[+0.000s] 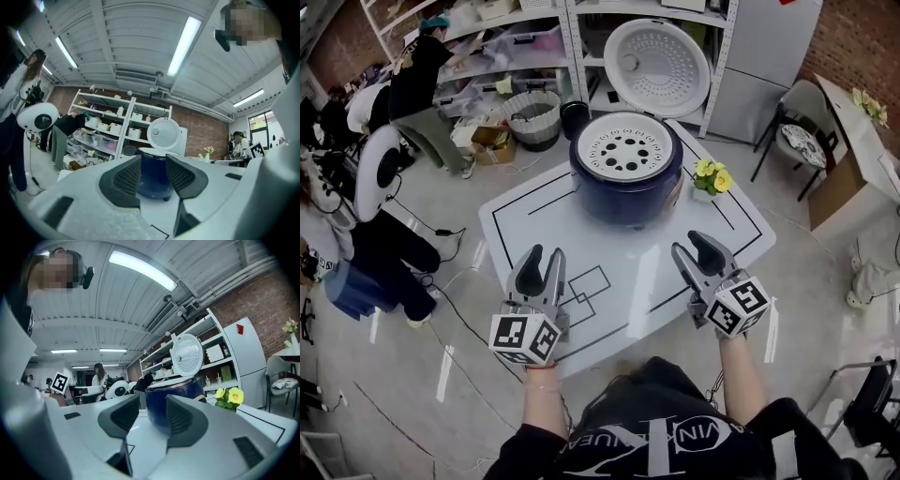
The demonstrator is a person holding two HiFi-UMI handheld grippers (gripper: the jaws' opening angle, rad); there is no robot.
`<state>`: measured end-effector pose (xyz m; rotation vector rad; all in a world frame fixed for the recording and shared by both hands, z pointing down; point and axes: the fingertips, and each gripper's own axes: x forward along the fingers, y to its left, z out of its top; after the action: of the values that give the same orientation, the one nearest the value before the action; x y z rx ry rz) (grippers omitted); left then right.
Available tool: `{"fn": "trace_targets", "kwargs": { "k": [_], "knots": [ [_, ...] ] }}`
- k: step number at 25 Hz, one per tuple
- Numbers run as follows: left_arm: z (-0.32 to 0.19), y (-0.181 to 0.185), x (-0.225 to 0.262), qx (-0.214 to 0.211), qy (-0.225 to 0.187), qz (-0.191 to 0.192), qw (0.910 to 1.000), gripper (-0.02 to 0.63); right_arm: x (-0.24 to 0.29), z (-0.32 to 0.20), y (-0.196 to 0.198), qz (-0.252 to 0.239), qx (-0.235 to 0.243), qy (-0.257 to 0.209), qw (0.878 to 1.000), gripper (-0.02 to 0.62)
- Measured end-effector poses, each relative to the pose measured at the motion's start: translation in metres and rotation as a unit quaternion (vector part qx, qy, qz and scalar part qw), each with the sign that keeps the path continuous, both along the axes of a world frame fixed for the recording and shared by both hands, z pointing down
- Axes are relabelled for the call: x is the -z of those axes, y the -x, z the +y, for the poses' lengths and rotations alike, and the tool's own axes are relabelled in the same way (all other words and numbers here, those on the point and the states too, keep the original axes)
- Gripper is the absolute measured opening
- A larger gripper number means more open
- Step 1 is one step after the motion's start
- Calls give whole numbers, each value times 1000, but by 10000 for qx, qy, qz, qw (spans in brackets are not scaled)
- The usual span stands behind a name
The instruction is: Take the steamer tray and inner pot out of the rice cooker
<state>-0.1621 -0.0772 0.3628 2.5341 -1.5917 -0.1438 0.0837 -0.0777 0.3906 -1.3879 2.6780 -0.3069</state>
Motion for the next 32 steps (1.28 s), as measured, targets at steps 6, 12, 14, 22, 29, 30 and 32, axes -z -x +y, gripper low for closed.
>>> {"fn": "trace_targets", "kwargs": {
  "k": [6, 12, 14, 22, 29, 30, 32],
  "knots": [
    [-42, -14, -1, -124, 108, 0, 9999, 138, 10, -48, -11, 100, -171, 10, 9998, 162],
    [-92, -26, 7, -70, 76, -48, 9999, 138, 24, -107, -18, 277, -203, -12, 9994, 163],
    [-107, -28, 11, -40, 50, -33, 10000, 138, 29, -127, -18, 448, -182, -34, 9988, 161],
    [-151, -43, 15, 23, 45, -102, 9999, 138, 37, -200, -20, 1310, -103, -1, 9913, 160],
    [-177, -59, 19, -1, -2, -259, 9997, 138, 30, -252, -18, 2484, -3, 282, 9683, 155],
    [-181, -60, 18, 2, -7, -296, 9996, 138, 27, -259, -17, 2620, -8, 343, 9645, 155],
    [-187, -61, 17, 9, -14, -362, 9993, 138, 22, -270, -15, 2883, -15, 445, 9565, 155]
  ]
}}
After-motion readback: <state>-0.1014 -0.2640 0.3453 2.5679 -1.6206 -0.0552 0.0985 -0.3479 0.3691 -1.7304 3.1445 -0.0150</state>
